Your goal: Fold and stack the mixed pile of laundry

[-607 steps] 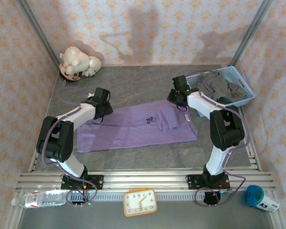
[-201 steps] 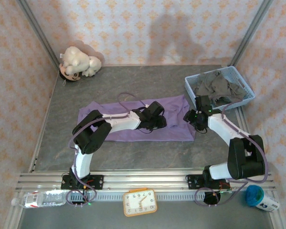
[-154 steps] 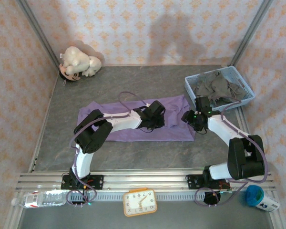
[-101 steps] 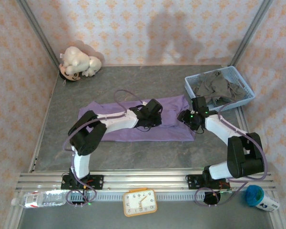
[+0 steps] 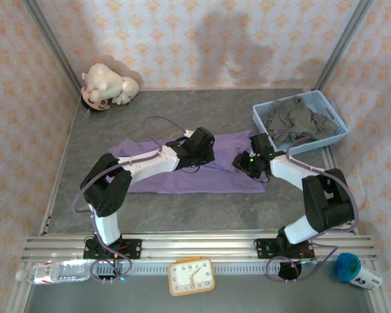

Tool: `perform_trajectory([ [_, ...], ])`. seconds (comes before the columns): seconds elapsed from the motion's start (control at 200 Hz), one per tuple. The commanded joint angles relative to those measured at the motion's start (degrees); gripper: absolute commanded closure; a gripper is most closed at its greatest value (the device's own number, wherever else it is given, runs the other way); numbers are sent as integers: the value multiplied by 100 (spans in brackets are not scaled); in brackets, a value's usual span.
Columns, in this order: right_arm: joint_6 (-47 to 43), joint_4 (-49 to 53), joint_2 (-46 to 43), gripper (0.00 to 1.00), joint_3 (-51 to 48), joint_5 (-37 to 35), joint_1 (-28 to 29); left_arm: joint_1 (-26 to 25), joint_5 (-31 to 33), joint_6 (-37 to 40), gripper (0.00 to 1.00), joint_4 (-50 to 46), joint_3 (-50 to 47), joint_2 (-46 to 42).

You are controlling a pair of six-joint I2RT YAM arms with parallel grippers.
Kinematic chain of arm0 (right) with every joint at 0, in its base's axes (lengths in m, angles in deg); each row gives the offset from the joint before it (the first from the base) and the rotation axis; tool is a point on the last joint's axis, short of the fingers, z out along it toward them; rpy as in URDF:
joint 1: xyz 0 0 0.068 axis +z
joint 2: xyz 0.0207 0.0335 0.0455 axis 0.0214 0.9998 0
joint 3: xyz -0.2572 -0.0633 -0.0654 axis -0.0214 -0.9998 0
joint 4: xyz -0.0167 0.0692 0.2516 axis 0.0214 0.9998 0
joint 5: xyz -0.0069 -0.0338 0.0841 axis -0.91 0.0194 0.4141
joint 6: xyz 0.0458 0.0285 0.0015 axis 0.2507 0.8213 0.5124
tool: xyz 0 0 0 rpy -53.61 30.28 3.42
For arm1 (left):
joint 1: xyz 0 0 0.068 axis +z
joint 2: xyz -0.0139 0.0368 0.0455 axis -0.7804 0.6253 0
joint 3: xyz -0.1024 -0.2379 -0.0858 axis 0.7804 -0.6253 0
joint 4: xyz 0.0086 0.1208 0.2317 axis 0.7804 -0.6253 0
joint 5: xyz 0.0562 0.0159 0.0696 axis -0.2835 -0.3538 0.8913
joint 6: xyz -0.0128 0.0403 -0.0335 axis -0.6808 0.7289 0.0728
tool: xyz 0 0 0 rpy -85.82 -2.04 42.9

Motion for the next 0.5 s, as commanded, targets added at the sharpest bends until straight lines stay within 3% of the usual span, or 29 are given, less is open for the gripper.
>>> perform_trajectory([
  [0.0, 165, -220, 32, 56, 104, -1, 135, 250, 440, 63, 100, -160, -211, -155],
  [0.21, 203, -201, -86, 56, 26, -77, 165, 462, 721, 219, 100, -253, -231, -242],
  [0.495, 338, -355, 82, 60, 109, -32, 277, 502, 618, 159, 100, -145, -210, -54],
])
